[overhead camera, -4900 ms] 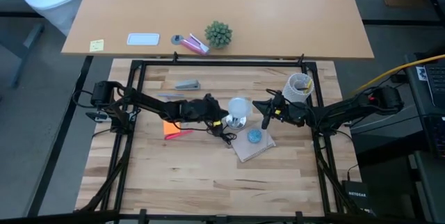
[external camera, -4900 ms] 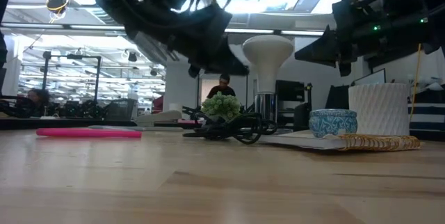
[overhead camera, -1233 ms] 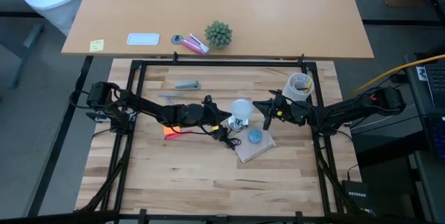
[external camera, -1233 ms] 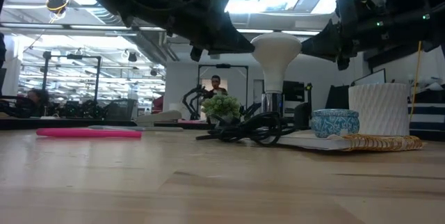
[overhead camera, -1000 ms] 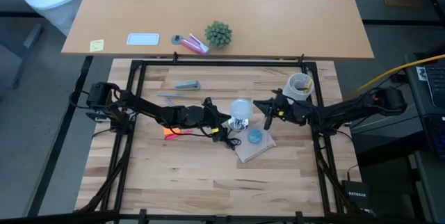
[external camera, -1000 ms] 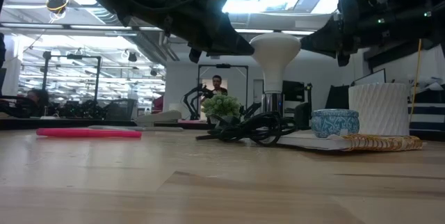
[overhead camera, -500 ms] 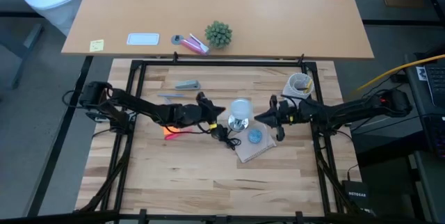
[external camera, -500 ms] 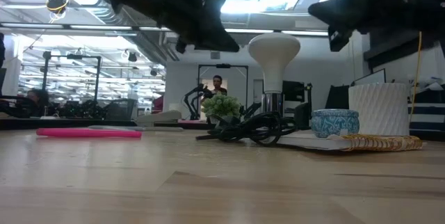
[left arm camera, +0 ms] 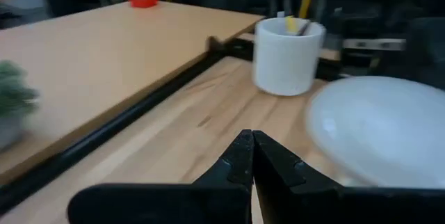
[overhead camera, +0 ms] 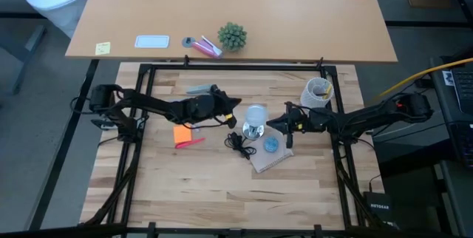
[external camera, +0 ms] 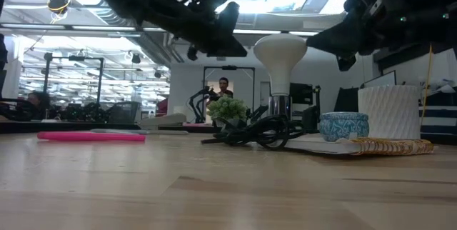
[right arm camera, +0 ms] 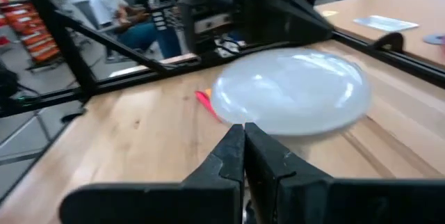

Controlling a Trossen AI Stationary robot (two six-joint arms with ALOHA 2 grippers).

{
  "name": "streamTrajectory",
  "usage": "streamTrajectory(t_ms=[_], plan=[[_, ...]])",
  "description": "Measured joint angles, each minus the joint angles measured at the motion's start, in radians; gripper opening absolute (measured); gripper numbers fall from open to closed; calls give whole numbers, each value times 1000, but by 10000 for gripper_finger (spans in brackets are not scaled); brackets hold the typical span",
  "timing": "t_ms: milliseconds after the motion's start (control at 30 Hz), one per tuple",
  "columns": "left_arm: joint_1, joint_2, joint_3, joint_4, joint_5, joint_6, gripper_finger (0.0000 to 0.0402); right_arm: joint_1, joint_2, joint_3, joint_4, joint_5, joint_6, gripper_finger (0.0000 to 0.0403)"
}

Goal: Screw lightbulb
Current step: Remove the lightbulb from the lamp

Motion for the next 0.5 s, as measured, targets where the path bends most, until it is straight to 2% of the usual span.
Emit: streamTrajectory(t_ms=[100, 300, 500], plan=[[11, 36, 0, 57, 56, 0, 0, 0, 4, 0, 0, 26, 1, 11], [7, 63, 0, 87, 72, 0, 0, 0, 3, 0, 2, 28, 1, 11], [-18, 63, 0, 94, 108, 0, 0, -1, 3, 0, -2, 85, 4, 11]])
